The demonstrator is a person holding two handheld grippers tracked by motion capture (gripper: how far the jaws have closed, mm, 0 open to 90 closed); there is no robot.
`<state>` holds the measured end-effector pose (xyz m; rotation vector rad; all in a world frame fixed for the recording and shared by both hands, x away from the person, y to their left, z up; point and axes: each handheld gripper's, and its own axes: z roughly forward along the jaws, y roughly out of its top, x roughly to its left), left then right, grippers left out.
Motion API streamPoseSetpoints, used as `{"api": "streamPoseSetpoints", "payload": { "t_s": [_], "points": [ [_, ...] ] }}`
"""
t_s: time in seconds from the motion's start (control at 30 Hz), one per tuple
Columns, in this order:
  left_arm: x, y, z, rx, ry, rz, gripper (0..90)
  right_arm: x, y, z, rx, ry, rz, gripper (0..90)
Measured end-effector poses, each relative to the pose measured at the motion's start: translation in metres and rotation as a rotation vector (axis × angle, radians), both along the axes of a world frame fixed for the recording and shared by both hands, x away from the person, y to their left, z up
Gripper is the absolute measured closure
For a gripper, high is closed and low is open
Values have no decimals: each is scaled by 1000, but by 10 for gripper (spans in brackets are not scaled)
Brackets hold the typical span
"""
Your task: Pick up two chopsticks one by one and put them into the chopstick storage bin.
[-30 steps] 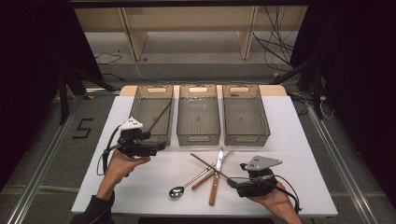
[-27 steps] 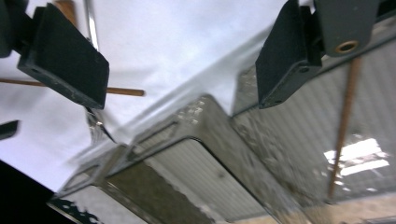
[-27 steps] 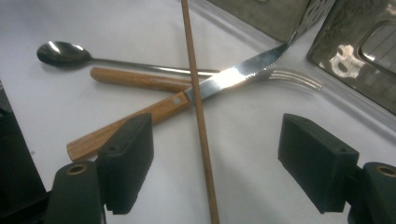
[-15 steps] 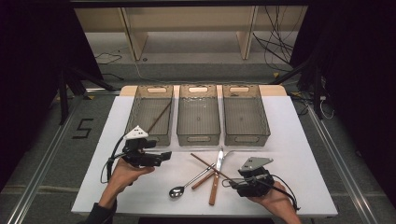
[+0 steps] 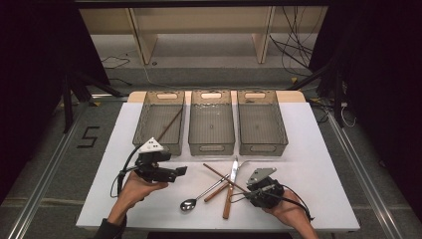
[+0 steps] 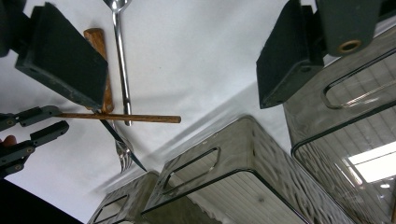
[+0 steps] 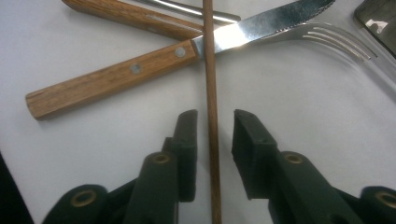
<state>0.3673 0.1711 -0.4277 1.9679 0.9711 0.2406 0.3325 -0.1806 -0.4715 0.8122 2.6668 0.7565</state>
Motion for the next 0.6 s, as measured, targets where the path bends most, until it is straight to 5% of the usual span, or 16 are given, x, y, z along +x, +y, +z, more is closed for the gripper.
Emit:
{"api": "streamPoseSetpoints", "payload": {
  "t_s": [0.4,0.6],
  "points": [
    [0,-1,0,11,-5,-1,164,4,9,-3,-50,20,35,854],
    [-1,0,4,6,-12,-1,164,-3,12,10,-24,-72,57,860]
  ]
}}
